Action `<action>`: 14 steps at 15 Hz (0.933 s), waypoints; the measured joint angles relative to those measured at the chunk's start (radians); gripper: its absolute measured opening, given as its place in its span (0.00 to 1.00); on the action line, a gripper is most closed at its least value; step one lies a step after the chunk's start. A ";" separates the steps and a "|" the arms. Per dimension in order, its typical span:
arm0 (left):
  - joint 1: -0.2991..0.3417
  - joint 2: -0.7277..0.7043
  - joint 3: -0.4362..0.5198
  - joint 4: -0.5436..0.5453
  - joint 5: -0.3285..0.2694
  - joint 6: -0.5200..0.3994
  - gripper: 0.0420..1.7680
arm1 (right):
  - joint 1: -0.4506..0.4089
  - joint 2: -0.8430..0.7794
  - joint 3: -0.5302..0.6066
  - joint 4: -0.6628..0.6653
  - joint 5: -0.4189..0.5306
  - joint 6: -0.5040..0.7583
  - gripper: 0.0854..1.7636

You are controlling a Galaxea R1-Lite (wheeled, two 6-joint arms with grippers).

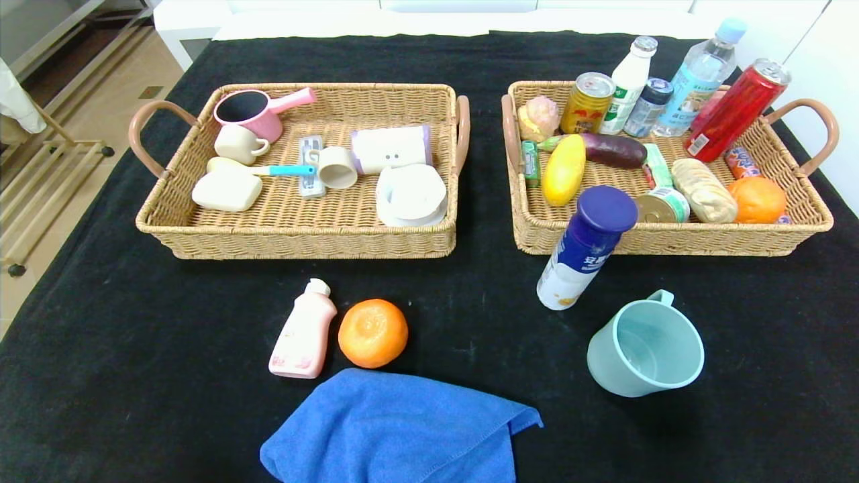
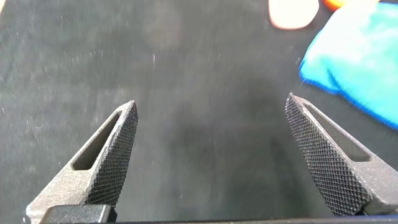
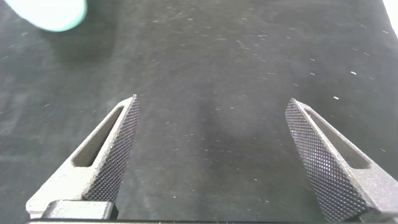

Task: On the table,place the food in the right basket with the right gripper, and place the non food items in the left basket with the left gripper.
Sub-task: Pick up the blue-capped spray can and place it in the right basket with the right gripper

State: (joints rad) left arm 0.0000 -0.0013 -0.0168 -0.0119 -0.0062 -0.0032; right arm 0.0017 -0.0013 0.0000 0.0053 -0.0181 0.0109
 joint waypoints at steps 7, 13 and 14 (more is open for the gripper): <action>-0.012 0.143 -0.269 0.015 -0.214 0.000 0.97 | 0.009 0.152 -0.267 0.021 0.125 0.027 0.97; -0.128 0.497 -0.539 0.009 -0.386 0.059 0.97 | 0.021 0.489 -0.529 0.016 0.225 -0.009 0.97; -0.156 0.558 -0.578 0.004 -0.401 0.062 0.97 | 0.028 0.544 -0.571 0.015 0.241 -0.011 0.97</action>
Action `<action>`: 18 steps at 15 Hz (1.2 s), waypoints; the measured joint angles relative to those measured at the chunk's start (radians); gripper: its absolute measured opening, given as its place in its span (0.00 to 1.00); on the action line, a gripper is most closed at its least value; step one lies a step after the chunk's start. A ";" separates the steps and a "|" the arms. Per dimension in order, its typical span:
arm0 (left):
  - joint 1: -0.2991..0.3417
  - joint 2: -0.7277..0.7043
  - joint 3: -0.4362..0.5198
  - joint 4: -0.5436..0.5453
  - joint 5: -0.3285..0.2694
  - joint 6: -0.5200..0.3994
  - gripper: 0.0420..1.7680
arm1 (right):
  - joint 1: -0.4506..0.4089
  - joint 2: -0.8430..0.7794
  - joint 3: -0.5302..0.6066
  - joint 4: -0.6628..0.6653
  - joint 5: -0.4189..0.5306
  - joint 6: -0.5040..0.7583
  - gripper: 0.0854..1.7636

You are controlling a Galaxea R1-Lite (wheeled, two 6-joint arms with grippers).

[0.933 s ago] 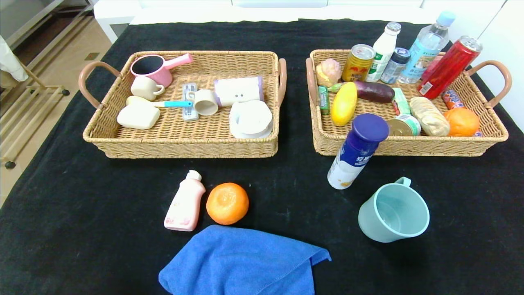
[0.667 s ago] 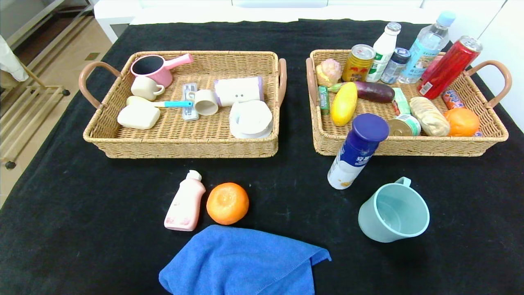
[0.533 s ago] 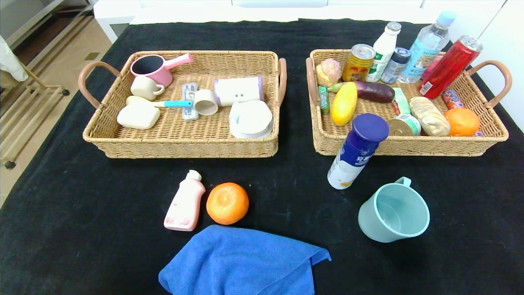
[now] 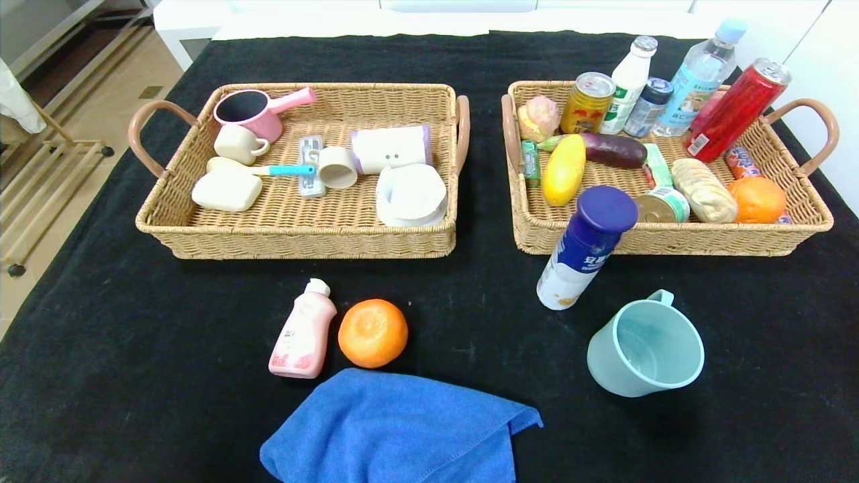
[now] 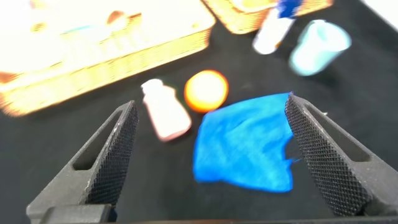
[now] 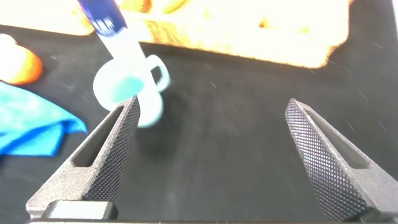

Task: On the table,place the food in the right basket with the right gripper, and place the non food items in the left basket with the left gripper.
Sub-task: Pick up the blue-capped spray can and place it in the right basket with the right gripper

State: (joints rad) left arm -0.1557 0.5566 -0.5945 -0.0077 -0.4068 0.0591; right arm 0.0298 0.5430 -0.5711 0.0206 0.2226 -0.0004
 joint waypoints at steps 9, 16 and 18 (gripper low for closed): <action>-0.209 0.410 -0.163 -0.103 -0.016 0.043 0.97 | 0.542 0.418 -0.176 -0.144 -0.378 0.003 0.97; -0.213 0.433 -0.153 -0.114 -0.014 0.042 0.97 | 0.591 0.520 -0.175 -0.153 -0.397 0.005 0.97; -0.213 0.432 -0.151 -0.111 -0.011 0.044 0.97 | 0.591 0.525 -0.175 -0.151 -0.396 0.004 0.97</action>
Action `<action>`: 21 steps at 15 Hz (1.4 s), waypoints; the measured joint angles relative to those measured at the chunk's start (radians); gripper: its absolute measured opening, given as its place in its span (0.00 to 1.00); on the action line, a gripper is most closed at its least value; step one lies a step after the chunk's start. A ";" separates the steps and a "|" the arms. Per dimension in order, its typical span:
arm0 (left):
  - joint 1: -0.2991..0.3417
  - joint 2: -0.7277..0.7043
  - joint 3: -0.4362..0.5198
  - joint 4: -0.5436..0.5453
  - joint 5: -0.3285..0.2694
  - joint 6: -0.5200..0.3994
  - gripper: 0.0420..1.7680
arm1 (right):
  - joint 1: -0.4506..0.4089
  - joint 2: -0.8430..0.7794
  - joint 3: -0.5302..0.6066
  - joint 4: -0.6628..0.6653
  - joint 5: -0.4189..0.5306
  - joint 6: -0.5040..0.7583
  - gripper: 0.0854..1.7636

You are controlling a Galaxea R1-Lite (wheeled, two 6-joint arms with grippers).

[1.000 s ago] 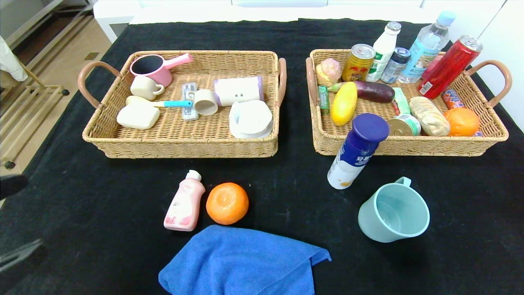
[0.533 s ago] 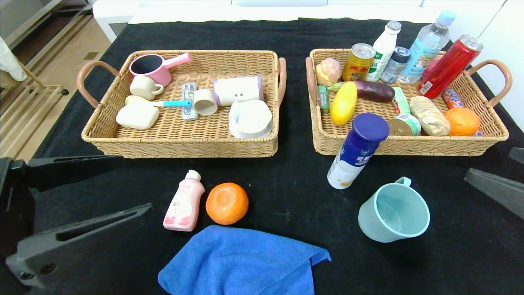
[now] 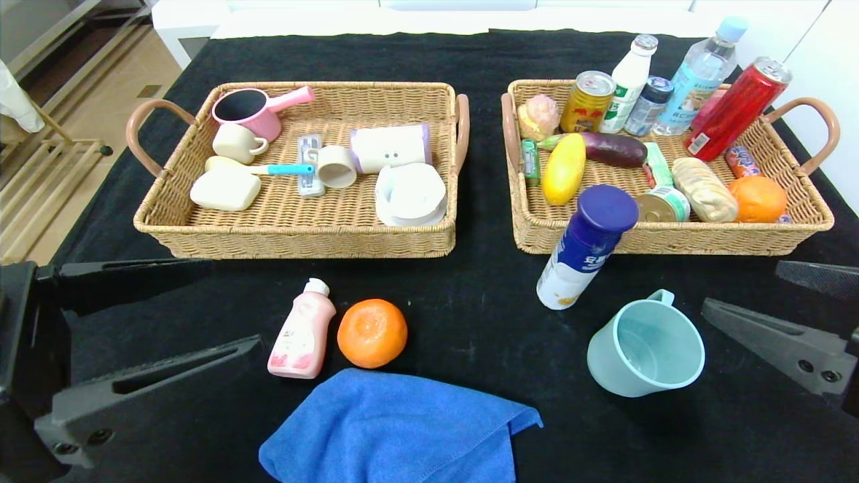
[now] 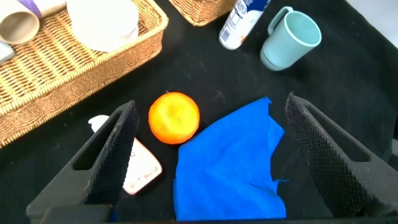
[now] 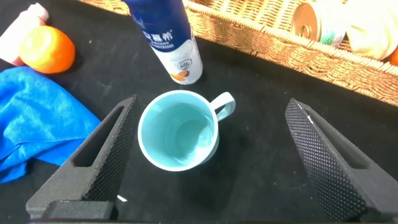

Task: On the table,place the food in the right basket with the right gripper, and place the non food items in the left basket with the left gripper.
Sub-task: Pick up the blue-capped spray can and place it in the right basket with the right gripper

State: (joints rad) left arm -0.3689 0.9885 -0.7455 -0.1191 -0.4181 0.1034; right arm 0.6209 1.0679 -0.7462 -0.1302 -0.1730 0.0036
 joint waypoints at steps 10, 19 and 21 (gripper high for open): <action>0.000 0.000 -0.003 -0.001 0.000 0.005 0.97 | 0.093 0.145 -0.040 -0.093 -0.056 -0.010 0.97; -0.001 -0.005 -0.004 0.002 0.000 0.008 0.97 | 0.160 0.354 -0.166 -0.161 -0.162 -0.014 0.97; -0.001 -0.008 -0.004 0.002 0.000 0.008 0.97 | 0.161 0.395 -0.188 -0.198 -0.179 -0.012 0.97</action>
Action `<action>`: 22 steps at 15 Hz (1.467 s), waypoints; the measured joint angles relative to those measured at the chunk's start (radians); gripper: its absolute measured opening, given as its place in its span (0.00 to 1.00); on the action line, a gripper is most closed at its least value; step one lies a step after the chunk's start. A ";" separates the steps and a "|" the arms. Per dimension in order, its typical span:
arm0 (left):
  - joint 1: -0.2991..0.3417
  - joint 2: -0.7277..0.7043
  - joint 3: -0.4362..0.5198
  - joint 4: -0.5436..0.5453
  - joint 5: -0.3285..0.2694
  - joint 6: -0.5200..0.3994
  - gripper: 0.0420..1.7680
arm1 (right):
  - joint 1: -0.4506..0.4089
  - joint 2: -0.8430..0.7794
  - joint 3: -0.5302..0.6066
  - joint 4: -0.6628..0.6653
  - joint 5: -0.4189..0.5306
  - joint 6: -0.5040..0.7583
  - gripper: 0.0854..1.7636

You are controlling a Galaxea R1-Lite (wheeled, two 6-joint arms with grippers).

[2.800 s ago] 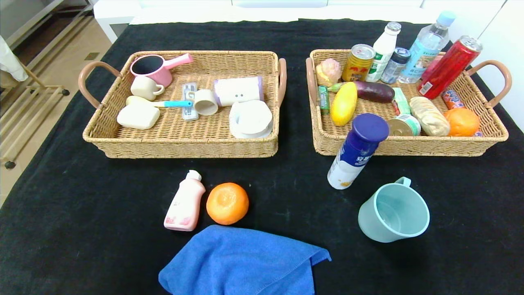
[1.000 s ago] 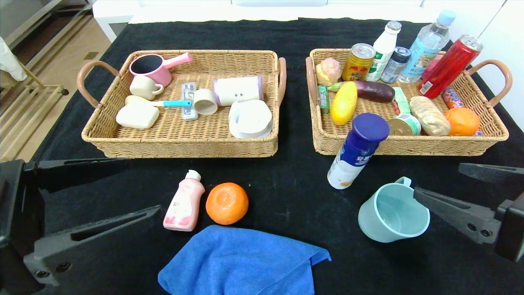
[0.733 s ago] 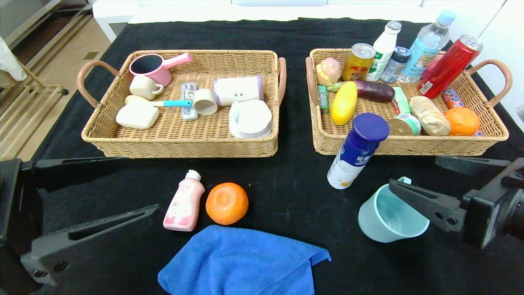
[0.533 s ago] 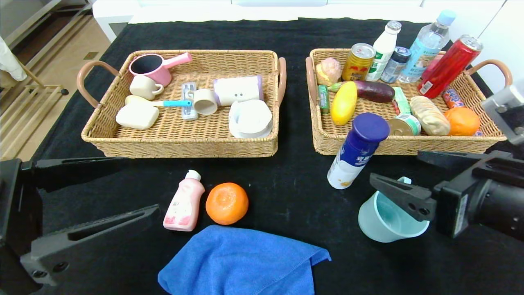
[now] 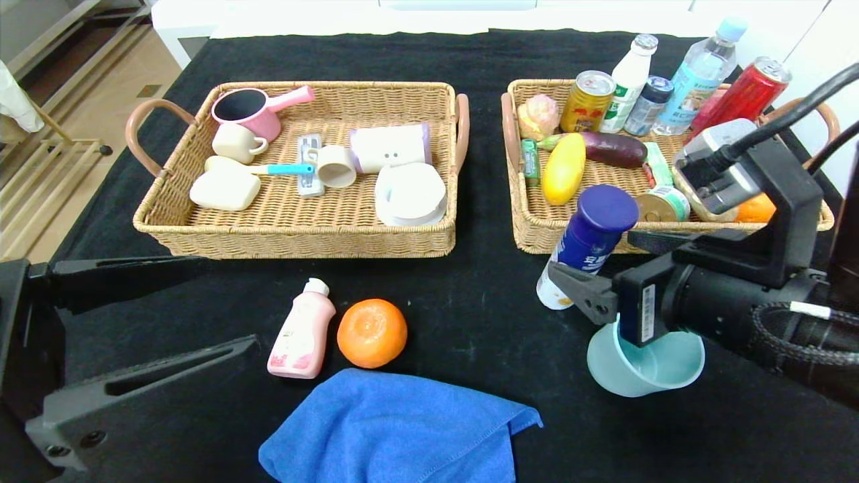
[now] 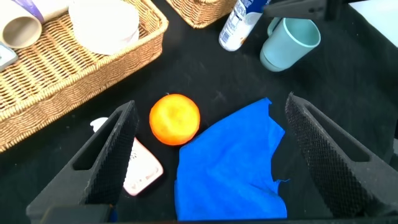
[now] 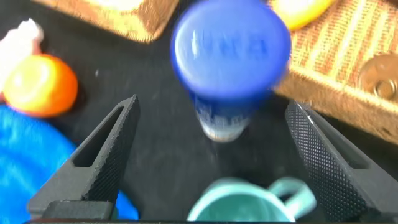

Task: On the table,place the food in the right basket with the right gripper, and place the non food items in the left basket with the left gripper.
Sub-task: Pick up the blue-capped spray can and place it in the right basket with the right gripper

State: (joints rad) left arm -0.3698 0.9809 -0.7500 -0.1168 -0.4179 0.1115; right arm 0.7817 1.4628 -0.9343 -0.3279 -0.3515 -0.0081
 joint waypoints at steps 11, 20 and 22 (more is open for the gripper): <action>0.000 -0.007 -0.001 0.000 0.000 -0.001 0.97 | -0.030 0.114 -0.053 -0.122 -0.081 0.023 0.97; 0.000 -0.009 -0.009 -0.001 0.000 0.000 0.97 | -0.047 0.130 -0.056 -0.131 -0.082 0.041 0.89; 0.000 -0.009 -0.002 -0.001 0.000 0.000 0.97 | -0.047 0.132 -0.055 -0.131 -0.081 0.041 0.69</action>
State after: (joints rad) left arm -0.3698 0.9717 -0.7523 -0.1183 -0.4179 0.1115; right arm 0.7345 1.5951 -0.9896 -0.4587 -0.4330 0.0326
